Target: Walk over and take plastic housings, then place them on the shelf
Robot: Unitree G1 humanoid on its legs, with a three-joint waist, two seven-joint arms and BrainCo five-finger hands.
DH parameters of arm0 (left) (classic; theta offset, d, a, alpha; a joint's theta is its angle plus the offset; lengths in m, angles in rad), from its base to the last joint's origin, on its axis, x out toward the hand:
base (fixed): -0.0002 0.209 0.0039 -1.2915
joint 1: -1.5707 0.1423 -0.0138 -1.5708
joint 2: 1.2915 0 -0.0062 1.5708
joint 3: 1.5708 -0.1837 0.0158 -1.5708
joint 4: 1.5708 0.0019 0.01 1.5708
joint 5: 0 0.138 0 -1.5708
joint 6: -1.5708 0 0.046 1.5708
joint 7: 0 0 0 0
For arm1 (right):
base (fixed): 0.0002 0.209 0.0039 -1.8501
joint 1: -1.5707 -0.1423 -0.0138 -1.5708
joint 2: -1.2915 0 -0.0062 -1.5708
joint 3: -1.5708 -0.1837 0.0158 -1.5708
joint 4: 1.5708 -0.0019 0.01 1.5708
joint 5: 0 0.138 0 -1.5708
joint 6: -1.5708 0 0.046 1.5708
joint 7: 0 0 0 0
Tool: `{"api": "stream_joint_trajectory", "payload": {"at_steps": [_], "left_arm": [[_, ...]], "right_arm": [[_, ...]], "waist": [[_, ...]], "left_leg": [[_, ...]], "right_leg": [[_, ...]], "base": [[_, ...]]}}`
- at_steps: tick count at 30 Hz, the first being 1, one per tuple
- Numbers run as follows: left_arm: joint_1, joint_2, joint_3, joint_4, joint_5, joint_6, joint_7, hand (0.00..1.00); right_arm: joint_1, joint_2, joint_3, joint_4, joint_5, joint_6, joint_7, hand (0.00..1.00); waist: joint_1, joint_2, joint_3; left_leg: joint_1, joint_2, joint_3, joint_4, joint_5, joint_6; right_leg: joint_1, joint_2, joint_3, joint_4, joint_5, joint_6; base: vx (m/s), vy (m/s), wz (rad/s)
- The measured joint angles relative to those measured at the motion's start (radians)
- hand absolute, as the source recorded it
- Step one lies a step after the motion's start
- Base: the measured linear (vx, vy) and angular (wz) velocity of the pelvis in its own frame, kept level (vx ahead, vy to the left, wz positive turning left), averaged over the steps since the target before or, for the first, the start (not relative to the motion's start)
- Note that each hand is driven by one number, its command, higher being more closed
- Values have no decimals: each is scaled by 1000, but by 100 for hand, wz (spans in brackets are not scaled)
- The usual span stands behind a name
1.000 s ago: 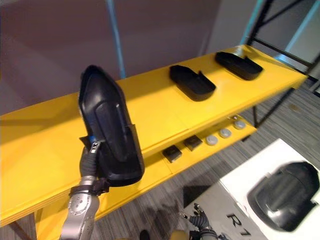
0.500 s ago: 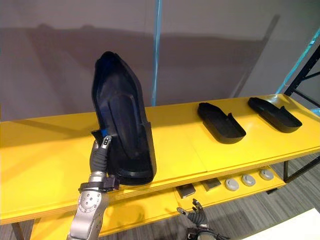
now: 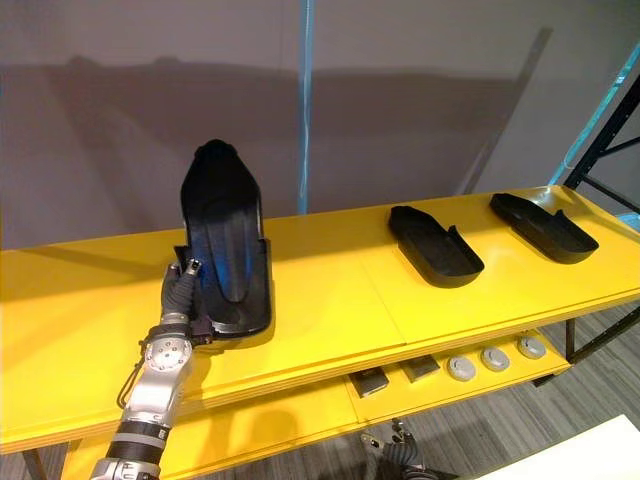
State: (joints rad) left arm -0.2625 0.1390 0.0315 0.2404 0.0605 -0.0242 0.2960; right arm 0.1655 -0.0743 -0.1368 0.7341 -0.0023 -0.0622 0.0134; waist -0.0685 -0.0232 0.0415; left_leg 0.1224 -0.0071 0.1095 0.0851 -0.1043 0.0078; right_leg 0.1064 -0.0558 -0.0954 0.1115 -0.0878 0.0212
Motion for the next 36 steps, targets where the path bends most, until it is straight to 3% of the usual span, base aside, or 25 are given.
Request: {"api": "stream_joint_trajectory", "payload": {"at_steps": [10, 17, 21, 30, 31, 36], "left_arm": [[-88, 2, 33, 167, 1, 39, 26, 100], [-150, 4, 73, 283, -1, 51, 65, 100], [-234, 17, 82, 350, -10, 56, 69, 100], [-331, 32, 92, 435, -38, 57, 67, 100], [-342, 33, 100, 441, -36, 57, 69, 0], [-385, 36, 118, 473, -27, 58, 72, 0]], "right_arm": [[9, 7, 2, 2, -12, 0, 6, 0], [63, 25, 5, -1, -12, 0, 8, 0], [64, 24, 20, -11, -12, -1, 9, 0], [54, 24, 21, -17, -12, -7, 9, 0], [54, 24, 21, -17, -12, -12, 9, 0], [53, 20, 22, -17, -12, -21, 9, 0]], "waist": [[-36, -1, 39], [-63, -1, 43], [-87, -2, 47], [-110, 0, 69], [-111, 0, 70], [-114, 7, 75]], "left_leg": [[-7, 5, -12, -164, 119, -15], [-32, 30, 28, -171, 123, -23], [-31, 37, 38, -171, 119, -30], [-37, 36, 64, -171, 110, -44], [-43, 36, 71, -171, 109, -45], [-57, 37, 81, -171, 110, -45]], "right_leg": [[-65, 18, 4, -39, 35, -9], [-109, 45, 30, -33, 49, -23], [-111, 52, 36, -35, 47, -28], [-129, 54, 64, -37, 47, -28], [-138, 54, 71, -37, 47, -28], [-156, 57, 84, -36, 51, -30]], "base": [[-171, -56, 1], [5, -44, -14], [80, -7, -9], [5, 14, -10], [-66, 19, -17], [-58, 14, -7]]}}
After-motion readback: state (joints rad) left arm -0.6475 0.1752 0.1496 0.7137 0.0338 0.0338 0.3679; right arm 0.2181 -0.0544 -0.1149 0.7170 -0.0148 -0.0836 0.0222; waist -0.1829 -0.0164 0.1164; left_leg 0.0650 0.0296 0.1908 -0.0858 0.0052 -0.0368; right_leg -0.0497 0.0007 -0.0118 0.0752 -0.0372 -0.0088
